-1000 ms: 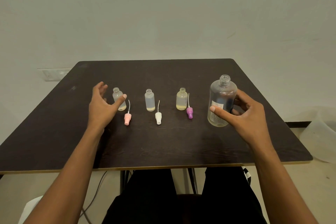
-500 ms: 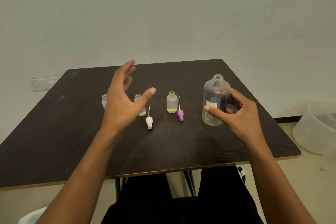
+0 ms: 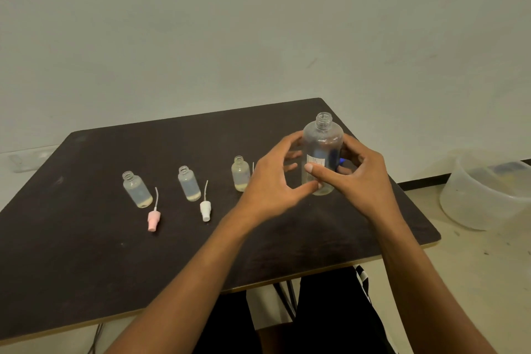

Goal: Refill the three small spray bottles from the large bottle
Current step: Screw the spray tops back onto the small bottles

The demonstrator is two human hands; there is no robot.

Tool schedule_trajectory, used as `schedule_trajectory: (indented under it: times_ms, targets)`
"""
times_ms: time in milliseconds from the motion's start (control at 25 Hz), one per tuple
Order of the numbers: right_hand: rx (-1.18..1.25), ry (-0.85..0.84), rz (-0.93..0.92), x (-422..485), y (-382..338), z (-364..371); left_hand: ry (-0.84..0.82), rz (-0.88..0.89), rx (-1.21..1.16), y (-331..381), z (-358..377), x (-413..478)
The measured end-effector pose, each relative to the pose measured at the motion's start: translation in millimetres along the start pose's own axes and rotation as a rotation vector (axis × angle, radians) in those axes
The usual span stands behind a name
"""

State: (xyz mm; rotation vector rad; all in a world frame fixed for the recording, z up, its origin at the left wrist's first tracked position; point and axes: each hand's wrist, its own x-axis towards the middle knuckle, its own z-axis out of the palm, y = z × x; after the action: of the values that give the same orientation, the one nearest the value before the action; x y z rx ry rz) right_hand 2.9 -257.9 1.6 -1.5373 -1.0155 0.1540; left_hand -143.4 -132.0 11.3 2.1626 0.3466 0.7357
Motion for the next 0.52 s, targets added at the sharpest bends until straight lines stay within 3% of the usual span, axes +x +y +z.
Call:
schedule_trajectory:
  times_ms: [520]
  targets:
    - [-0.144, -0.091, 0.028, 76, 45, -14, 0.087, -0.164, -0.067, -37, 39, 73]
